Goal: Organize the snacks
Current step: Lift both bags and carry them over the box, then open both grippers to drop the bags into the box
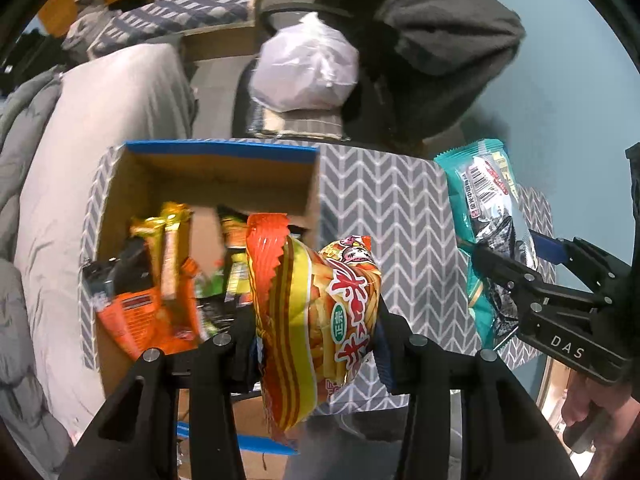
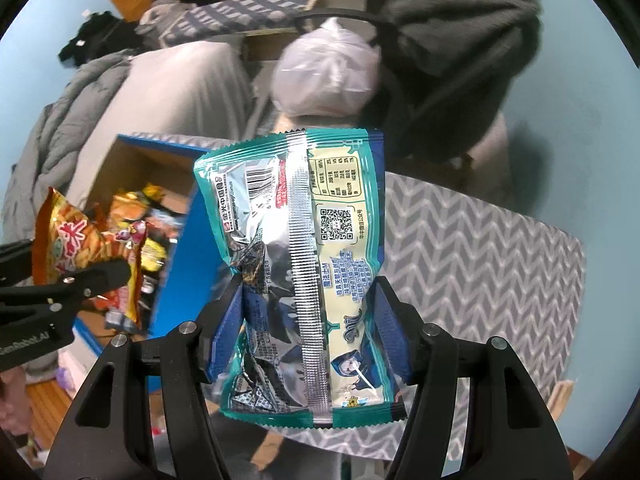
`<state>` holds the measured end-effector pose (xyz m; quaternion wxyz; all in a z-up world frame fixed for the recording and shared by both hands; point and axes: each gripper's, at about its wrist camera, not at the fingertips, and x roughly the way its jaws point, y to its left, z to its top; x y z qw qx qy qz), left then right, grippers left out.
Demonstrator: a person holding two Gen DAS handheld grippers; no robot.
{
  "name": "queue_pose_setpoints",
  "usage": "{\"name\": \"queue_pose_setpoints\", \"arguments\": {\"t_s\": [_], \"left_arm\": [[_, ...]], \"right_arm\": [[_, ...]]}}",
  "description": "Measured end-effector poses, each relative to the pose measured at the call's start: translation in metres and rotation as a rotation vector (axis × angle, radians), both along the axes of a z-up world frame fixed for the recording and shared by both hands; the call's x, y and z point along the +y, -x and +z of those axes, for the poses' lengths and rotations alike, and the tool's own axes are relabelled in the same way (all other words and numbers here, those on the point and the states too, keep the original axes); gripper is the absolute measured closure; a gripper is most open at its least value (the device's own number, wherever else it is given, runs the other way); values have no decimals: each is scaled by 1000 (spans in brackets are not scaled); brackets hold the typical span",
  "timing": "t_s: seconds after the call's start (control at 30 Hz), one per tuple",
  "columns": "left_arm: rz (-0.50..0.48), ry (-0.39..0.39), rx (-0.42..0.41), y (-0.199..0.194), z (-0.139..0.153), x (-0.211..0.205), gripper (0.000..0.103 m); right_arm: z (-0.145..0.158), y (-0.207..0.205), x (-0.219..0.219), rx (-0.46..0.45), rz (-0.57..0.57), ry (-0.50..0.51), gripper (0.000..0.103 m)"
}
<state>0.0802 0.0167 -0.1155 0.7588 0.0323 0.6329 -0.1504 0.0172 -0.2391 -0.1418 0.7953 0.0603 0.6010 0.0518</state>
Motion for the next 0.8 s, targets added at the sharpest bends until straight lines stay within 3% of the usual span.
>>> {"name": "queue_pose_setpoints", "arguments": {"t_s": [0.53,0.7,0.8], "left_arm": [[176,-41,44,-10,-23,96,58],[224,-40,70,-10,-31,117,49],[233,-36,64,-9,-28,127,37]], "right_arm": [[-14,-50,115,44,168,-76,41],[-20,-63,145,70,207,-90,41],[-23,-70,159,79,224,-94,40]]}}
